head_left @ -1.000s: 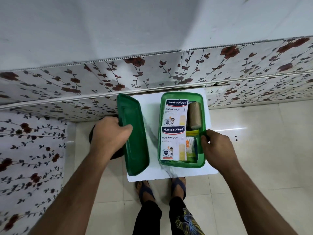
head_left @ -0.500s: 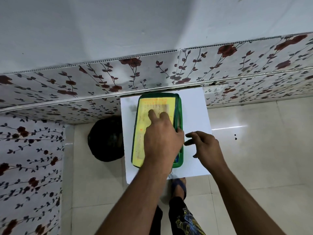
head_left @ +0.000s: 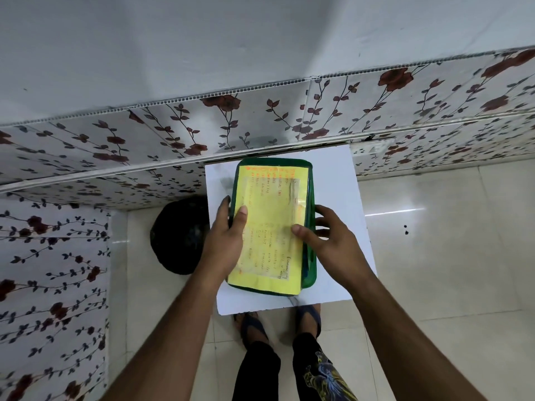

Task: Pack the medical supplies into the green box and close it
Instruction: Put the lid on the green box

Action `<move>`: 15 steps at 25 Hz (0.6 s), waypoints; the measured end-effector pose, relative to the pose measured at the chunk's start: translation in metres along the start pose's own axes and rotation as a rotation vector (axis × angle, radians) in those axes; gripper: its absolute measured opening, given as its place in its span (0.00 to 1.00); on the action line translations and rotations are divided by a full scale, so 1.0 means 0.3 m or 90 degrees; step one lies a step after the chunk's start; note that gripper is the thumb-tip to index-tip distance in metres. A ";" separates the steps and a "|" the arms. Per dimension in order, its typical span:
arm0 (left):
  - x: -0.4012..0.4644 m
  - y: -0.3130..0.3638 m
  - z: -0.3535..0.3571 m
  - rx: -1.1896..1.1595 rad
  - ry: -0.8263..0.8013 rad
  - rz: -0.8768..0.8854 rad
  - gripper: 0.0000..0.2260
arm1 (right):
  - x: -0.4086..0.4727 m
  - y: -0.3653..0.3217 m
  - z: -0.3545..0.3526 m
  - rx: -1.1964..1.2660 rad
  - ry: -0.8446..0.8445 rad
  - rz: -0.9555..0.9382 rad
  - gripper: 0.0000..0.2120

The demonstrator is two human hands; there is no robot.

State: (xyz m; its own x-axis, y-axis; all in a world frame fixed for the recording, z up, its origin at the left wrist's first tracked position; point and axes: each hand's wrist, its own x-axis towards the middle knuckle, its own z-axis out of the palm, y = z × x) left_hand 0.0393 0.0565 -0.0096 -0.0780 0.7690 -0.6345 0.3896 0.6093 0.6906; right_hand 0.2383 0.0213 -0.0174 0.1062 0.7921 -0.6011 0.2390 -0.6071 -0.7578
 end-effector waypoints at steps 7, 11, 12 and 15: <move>-0.027 0.017 0.047 -0.096 0.001 -0.015 0.19 | 0.026 -0.016 -0.011 0.007 -0.015 0.017 0.22; 0.092 0.105 0.007 -0.111 0.047 0.036 0.21 | 0.114 -0.077 -0.026 0.043 0.038 0.022 0.21; 0.140 0.132 0.004 -0.123 0.028 0.051 0.20 | 0.156 -0.102 -0.016 0.092 0.066 0.025 0.21; 0.243 0.170 0.030 -0.140 0.008 0.047 0.14 | 0.268 -0.171 0.025 0.172 0.095 0.028 0.19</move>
State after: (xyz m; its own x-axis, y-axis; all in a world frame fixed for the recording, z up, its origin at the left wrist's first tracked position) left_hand 0.0618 0.1419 -0.0237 -0.0688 0.8148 -0.5757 0.1848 0.5775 0.7952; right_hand 0.2273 0.1157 -0.0288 0.2558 0.7526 -0.6068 -0.0325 -0.6206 -0.7835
